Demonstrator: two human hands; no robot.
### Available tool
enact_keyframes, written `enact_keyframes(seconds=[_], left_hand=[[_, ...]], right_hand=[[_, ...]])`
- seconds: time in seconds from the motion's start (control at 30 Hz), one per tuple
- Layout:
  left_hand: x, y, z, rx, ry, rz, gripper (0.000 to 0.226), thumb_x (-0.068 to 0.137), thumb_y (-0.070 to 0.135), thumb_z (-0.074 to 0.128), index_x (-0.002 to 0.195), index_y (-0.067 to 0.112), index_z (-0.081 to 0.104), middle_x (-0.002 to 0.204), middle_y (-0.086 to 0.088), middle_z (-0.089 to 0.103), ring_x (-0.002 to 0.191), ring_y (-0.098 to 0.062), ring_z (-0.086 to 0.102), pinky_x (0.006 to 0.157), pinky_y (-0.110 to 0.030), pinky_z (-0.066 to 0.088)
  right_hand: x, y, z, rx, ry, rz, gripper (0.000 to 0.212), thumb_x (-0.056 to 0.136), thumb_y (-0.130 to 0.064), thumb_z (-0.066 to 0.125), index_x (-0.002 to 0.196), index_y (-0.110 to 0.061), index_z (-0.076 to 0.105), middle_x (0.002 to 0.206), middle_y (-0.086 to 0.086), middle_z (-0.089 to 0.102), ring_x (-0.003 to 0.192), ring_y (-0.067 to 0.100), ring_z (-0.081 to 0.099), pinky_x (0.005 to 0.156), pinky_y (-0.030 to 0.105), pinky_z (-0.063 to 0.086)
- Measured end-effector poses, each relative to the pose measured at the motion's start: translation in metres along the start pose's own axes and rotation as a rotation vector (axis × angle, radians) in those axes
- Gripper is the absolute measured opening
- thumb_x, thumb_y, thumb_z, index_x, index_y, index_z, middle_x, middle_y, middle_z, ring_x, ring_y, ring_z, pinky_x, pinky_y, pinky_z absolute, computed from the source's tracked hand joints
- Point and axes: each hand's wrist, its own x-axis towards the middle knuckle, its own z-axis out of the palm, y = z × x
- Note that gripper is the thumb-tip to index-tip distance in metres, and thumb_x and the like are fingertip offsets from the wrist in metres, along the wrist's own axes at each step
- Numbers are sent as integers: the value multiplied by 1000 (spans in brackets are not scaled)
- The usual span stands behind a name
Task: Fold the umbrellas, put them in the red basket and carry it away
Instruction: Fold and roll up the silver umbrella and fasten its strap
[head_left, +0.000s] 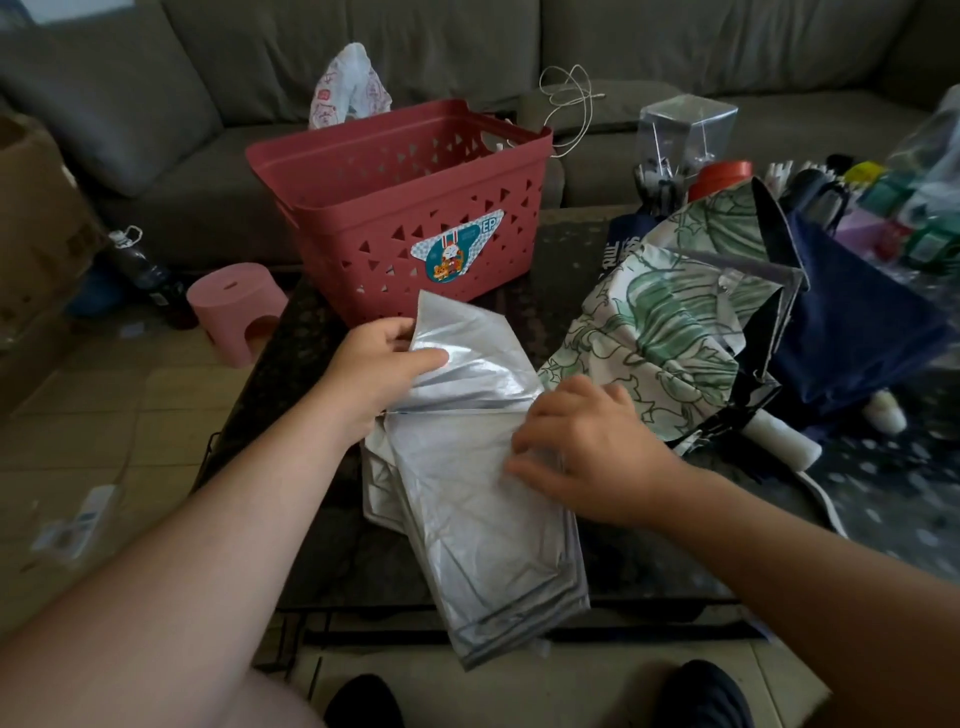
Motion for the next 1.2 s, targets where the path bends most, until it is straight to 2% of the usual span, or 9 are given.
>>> enact_keyframes(seconds=[0.2, 0.33, 0.47, 0.57, 0.67, 0.77, 0.9, 1.1, 1.2], left_hand=[[-18, 12, -9, -31, -54, 59, 20, 86, 4, 82, 100, 18, 78, 103, -13, 80, 94, -24, 75, 89, -36, 60], [-32, 13, -16, 34, -95, 114, 21, 83, 7, 85, 99, 19, 79, 105, -17, 79, 91, -22, 73, 90, -40, 60], [-42, 11, -25, 120, -147, 137, 29, 79, 10, 90, 103, 20, 78, 101, -8, 80, 88, -13, 75, 84, -33, 63], [-45, 10, -32, 186, -121, 152, 37, 75, 13, 93, 103, 26, 73, 91, -3, 79, 82, -14, 75, 76, -35, 63], [-48, 8, -34, 233, -67, 150, 50, 75, 17, 94, 108, 31, 60, 81, 0, 73, 72, -10, 69, 65, -31, 56], [-50, 7, -33, 263, -59, 231, 57, 76, 22, 94, 115, 40, 56, 88, -3, 73, 76, -10, 67, 73, -34, 56], [-56, 13, -27, 240, -48, 390, 38, 85, 20, 87, 107, 46, 72, 105, 7, 76, 100, -18, 72, 92, -38, 60], [-53, 16, -21, 254, 76, 576, 35, 87, 21, 85, 91, 54, 76, 100, 2, 71, 95, -17, 67, 87, -32, 56], [-52, 16, -19, 260, 120, 602, 35, 88, 20, 84, 97, 53, 73, 108, 5, 64, 98, -4, 62, 86, -22, 51]], right_hand=[[20, 21, -12, 271, 170, 264, 23, 94, -37, 66, 115, -30, 72, 102, -9, 61, 97, 15, 57, 91, 40, 51], [31, 22, -25, 456, 152, 469, 53, 89, -39, 76, 137, -29, 55, 116, -11, 60, 99, 10, 60, 88, 31, 50], [38, 17, -23, 740, 159, 571, 36, 87, -34, 82, 118, -30, 67, 106, -11, 73, 93, 11, 70, 85, 40, 61], [42, 13, -23, 846, 234, 565, 12, 86, -23, 84, 89, -23, 72, 80, 6, 75, 68, 13, 64, 74, 42, 59], [43, 12, -22, 878, 267, 506, 18, 84, -14, 85, 78, -27, 73, 79, 9, 75, 69, 11, 62, 76, 44, 59], [42, 6, -25, 942, 288, 436, 34, 82, -7, 86, 68, -35, 71, 90, 5, 78, 77, 8, 66, 83, 37, 59], [42, 2, -27, 1039, 304, 391, 31, 79, -4, 88, 68, -23, 65, 102, 0, 79, 87, 9, 69, 83, 28, 60], [38, 3, -31, 1119, 274, 369, 13, 77, -15, 87, 78, -13, 74, 109, 3, 79, 89, 9, 70, 83, 28, 60], [35, 5, -31, 1035, 234, 354, 23, 81, -23, 83, 92, -3, 80, 110, 9, 78, 97, 13, 72, 87, 37, 61]])
